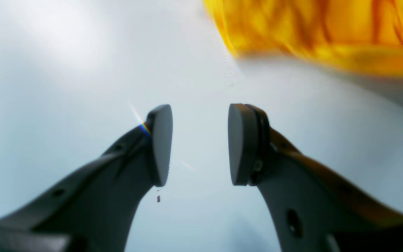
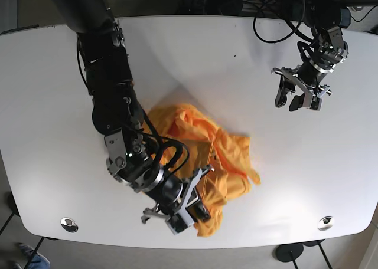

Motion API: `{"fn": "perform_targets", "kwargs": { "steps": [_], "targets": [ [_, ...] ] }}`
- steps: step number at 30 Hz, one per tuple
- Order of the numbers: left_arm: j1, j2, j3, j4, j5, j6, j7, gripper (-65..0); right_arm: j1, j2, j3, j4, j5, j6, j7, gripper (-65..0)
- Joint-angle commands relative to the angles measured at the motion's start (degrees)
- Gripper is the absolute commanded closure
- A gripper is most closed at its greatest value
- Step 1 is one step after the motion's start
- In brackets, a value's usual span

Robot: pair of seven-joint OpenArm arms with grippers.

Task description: Fold the T-shirt properly

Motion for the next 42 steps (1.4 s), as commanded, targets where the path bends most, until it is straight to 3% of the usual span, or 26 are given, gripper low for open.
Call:
{"fn": "perform_targets", "kwargs": {
  "steps": [1,9,14,20,28,33,36,40,42],
  "targets": [
    [-0.3,-0.7,-0.1,1.3,-1.3,-0.1,-1.2,-24.4,4.2,1.8,0.6,2.3,0.9,0.05,1.4,-1.9],
    [-0.6,-0.7,-0.1,1.2,-1.2,-0.1,-1.2,-24.4,26.2,2.6,0.7,4.5,0.5,-0.03,-2.8,-1.9],
    [-0.7,-0.7,-0.1,0.9,-1.2,-0.1,-1.2,-24.4,41.3,0.6,0.4,-3.7,0.6,0.05,-2.9,-1.9],
    [-2.8,-0.6,-0.1,0.8,-1.2,-0.1,-1.3,-24.4,41.3,-2.9,0.6,-12.4,0.5,0.05,-2.6,-1.9],
    [-5.0,-0.9,5.0,0.4,-0.8,-0.1,-1.4,-24.6,41.3,-3.0,0.6,-12.2,0.5,0.05,-2.6,-1.9],
    [-10.6,-0.2,13.6,-5.0,5.4,-0.1,-1.6,-24.7,41.3,-2.8,0.6,-12.1,0.5,0.05,-2.6,-1.9],
    [-14.7,3.1,16.6,-9.9,9.4,-0.1,-1.6,-25.3,41.3,-2.8,0.6,-12.1,0.5,0.05,-2.6,-1.9],
    [-19.0,7.4,20.2,-13.3,14.6,-0.1,-1.6,-36.5,41.3,-2.8,0.6,-12.1,0.4,0.05,-2.6,-1.9],
    [-20.3,9.1,22.4,-14.5,15.2,-0.1,-1.6,-37.5,41.3,-2.8,0.6,-12.1,0.4,0.05,-2.6,-2.1]
  ]
}}
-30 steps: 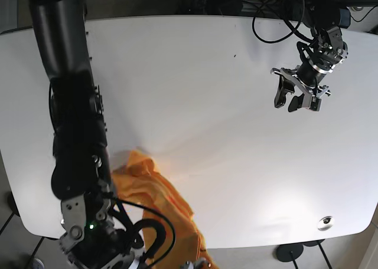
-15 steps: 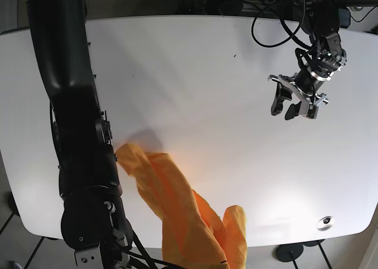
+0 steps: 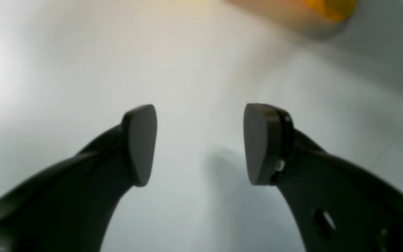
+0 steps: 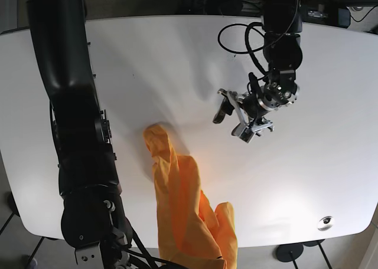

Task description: Fold the T-shirt properly

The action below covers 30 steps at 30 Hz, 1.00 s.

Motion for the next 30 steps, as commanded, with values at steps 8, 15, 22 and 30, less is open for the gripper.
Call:
{"fn": "perform_targets", "kwargs": {
  "steps": [8,15,22,30],
  "targets": [
    [-10.4,7.0,3.9,-10.6,-1.1,2.2,-4.0,-37.5,2.6,-0.1,0.4,0.9,0.0,-0.32,2.0,-2.1],
    [-16.7,9.3,8.7,-20.3,-1.1,12.4,-8.9,-37.8,2.6,-0.1,0.5,0.9,0.0,-0.32,2.0,-2.1],
    [-16.8,9.0,10.9,-21.1,-1.0,22.6,-15.8,-37.9,2.6,-0.1,0.5,0.9,0.1,-0.32,2.0,-2.1],
    [-13.0,8.2,10.6,-16.5,-1.0,23.0,-17.0,-37.9,2.6,-0.2,0.5,0.9,0.1,-0.32,2.0,-2.1]
  ]
}}
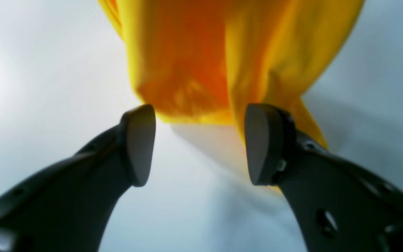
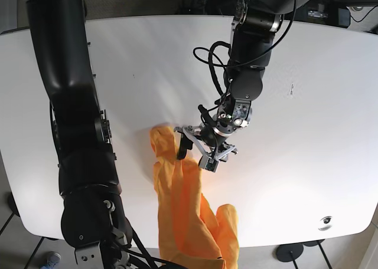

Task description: Fold the T-shirt properly

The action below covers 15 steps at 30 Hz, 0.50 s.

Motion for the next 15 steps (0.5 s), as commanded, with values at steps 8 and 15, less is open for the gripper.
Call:
{"fn": "perform_targets", "kwargs": {
  "steps": [8,15],
  "targets": [
    [-3.2,-1.5,0.0,-1.1,-0.9,-0.2,-4.5,-37.8,2.0,-0.2,0.5,0.9,0.2,-0.34,2.0,-2.1],
    [-11.0,-1.1,0.1,-19.2,-0.8,-0.3,-15.7,-37.8,1.9,-0.3,0.5,3.3,0.1,-0.6,2.0,-2.1]
  ]
}}
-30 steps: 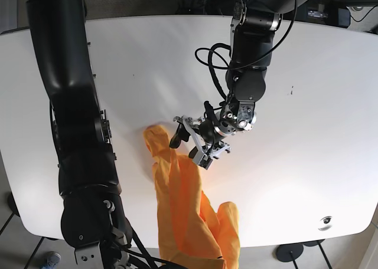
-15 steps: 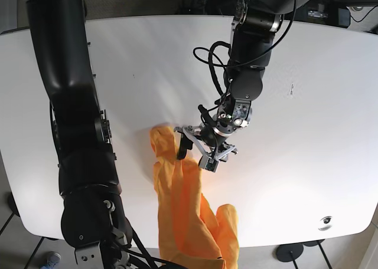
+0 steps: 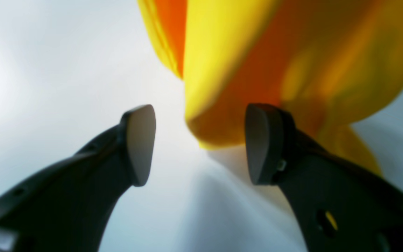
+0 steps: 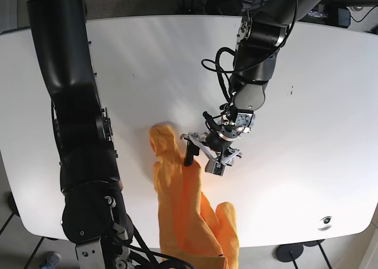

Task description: Fold the T-shirt properly

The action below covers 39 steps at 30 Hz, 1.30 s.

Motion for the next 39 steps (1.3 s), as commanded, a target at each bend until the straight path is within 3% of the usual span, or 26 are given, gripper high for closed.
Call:
{"fn": "perform_targets", "kwargs": {
  "steps": [1,6,10,14,19,26,30,34,39],
  "targets": [
    [-3.2,0.8,0.1,-2.4,-0.6,-0.4,-3.1,-37.8,2.8,-0.1,0.5,1.4,0.1,-0.67,2.1,-2.1],
    [-3.9,2.1,3.8,-5.6,-0.9,-0.4,-6.7,-37.2,2.8,-0.2,6.8,1.0,0.1,-0.67,2.1,-2.1],
    [-3.8,3.6,4.8,-6.0,-0.8,-0.4,-8.7,-36.0,2.8,0.0,6.9,1.1,0.1,-0.76,2.1,-2.1],
    [-3.8,3.7,9.6,-6.0,-0.8,-0.4,-8.7,-13.6,2.8,0.0,6.9,1.3,0.1,-0.76,2.0,-2.1],
    [-3.9,3.3,11.2,-6.0,-0.6,-0.4,-8.6,-0.1,2.8,0.0,7.1,1.2,0.0,-0.76,2.0,-2.1],
    [-2.5,-0.3,10.4,-1.7,-0.9,-0.4,-8.6,0.0,2.8,1.5,11.9,-1.1,0.0,-0.76,2.1,-2.1],
    [-1.9,-3.3,4.8,0.4,-0.9,-0.5,-8.6,0.0,2.7,4.1,12.0,-3.6,0.0,-0.85,2.6,-2.1],
    [-1.9,-7.4,-0.5,1.3,-0.9,-3.3,-8.6,0.0,1.1,5.9,12.2,-9.8,0.0,-1.02,9.5,-2.1],
    [-3.2,-11.9,-12.0,12.8,-0.9,-8.9,1.2,0.0,2.0,7.7,12.0,-20.1,0.0,-4.27,17.7,-2.1]
  ]
}}
